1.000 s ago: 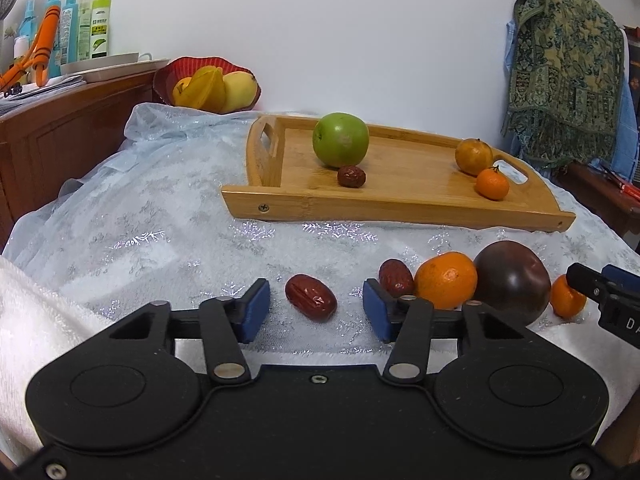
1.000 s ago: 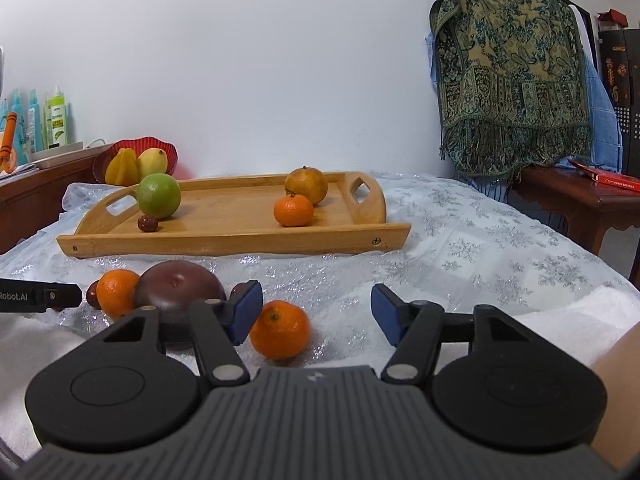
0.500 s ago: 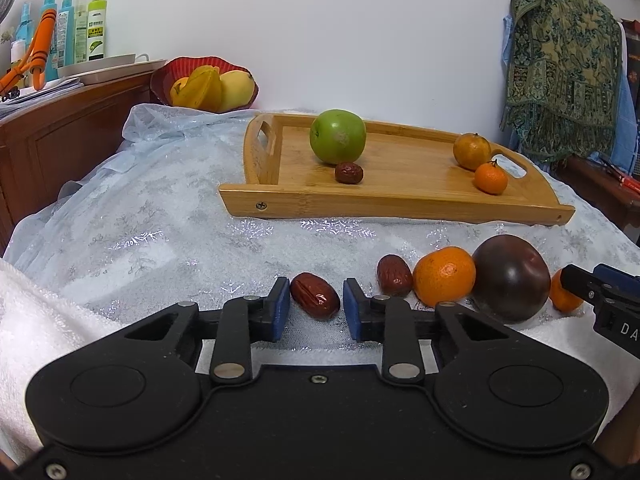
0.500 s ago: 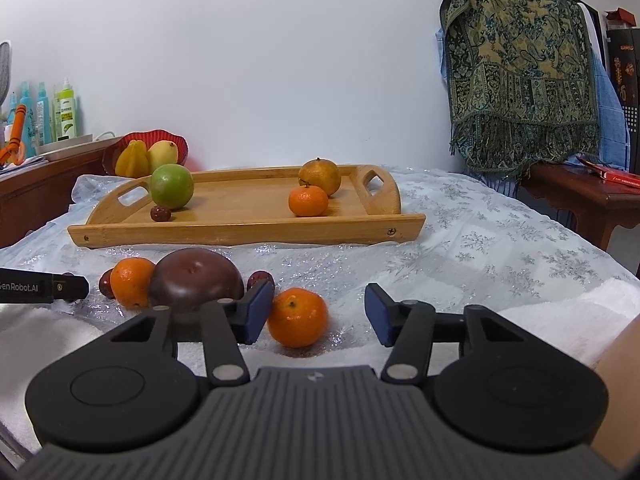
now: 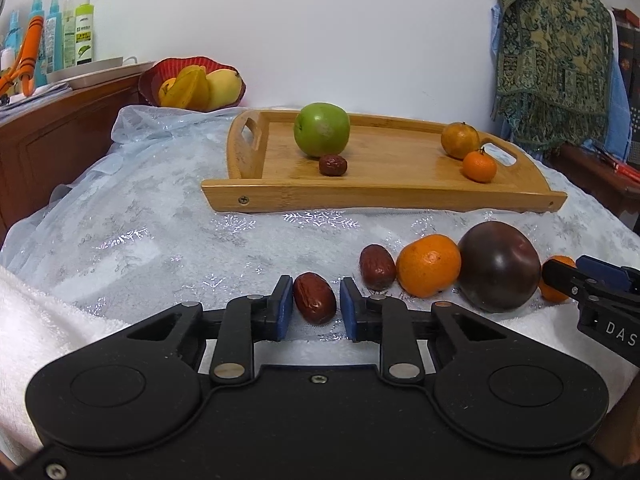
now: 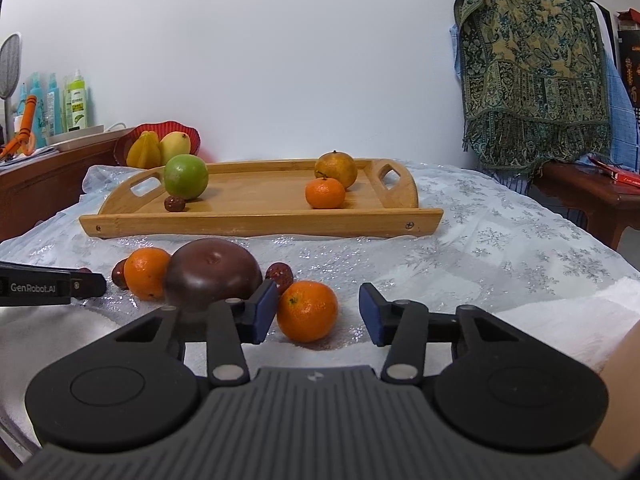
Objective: Organize fruits
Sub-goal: 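Grasp a red date with the left tool while the right tool grasps a tangerine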
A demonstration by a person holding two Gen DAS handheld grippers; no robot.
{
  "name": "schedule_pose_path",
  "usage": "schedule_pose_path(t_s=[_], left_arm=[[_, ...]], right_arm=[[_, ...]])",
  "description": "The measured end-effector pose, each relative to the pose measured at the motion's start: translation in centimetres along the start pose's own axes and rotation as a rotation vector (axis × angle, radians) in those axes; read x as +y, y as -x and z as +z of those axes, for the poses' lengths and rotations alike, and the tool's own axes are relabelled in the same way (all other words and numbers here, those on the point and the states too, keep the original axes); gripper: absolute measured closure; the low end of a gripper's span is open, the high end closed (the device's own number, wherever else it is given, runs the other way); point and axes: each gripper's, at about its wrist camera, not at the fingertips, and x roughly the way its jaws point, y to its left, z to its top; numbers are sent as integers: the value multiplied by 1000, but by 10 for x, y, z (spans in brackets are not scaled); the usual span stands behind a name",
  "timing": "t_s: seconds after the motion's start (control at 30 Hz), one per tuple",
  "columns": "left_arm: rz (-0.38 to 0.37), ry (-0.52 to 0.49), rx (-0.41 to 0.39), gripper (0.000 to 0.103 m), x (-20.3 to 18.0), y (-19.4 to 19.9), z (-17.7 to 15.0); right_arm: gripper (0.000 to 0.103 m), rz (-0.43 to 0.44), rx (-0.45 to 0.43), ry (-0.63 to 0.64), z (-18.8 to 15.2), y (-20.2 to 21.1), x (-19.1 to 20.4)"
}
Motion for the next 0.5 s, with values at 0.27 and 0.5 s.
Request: schedule_pose_path(t_s=[0.27, 0.5], left_arm=[[0, -9, -1, 79, -1, 0, -1], [4, -25, -10, 84, -5, 1, 0]], right_arm=[[58, 11, 35, -10, -3, -4, 2], [64, 8, 43, -17, -3, -6, 1]])
